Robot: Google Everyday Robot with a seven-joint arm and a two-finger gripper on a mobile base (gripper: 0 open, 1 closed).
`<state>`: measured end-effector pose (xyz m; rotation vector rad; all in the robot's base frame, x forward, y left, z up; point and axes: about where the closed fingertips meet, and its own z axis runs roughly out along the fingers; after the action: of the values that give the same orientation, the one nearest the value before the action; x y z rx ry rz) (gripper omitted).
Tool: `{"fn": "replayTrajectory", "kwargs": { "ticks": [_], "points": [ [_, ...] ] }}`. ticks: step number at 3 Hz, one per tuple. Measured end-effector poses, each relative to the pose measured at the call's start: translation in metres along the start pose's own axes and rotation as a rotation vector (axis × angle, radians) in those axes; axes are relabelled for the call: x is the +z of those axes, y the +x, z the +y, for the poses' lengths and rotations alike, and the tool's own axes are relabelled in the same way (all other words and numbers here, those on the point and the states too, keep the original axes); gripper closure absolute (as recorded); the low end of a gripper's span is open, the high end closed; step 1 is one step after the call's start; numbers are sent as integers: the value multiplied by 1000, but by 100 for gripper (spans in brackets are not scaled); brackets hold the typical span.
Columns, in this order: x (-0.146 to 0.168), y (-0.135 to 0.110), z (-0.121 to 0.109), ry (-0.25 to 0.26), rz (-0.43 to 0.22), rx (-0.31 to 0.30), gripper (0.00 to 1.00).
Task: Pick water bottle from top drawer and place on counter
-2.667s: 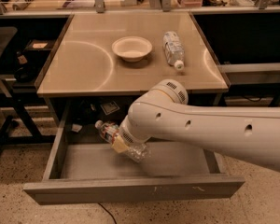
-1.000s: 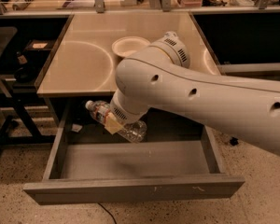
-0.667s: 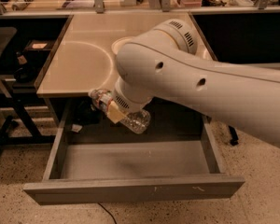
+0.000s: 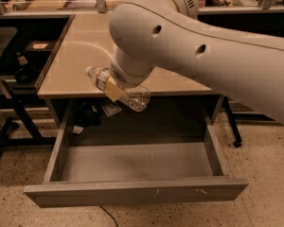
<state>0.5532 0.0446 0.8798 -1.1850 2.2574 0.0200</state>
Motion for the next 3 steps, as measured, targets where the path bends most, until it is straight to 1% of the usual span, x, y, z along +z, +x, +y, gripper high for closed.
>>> {"fn": "replayTrajectory", "kwargs": {
  "ticks": [1,3],
  "points": [
    [7,-15,-5,-14,-10,-12,100],
    [38,-73,-27,-49,-17,-107,100]
  ]
}}
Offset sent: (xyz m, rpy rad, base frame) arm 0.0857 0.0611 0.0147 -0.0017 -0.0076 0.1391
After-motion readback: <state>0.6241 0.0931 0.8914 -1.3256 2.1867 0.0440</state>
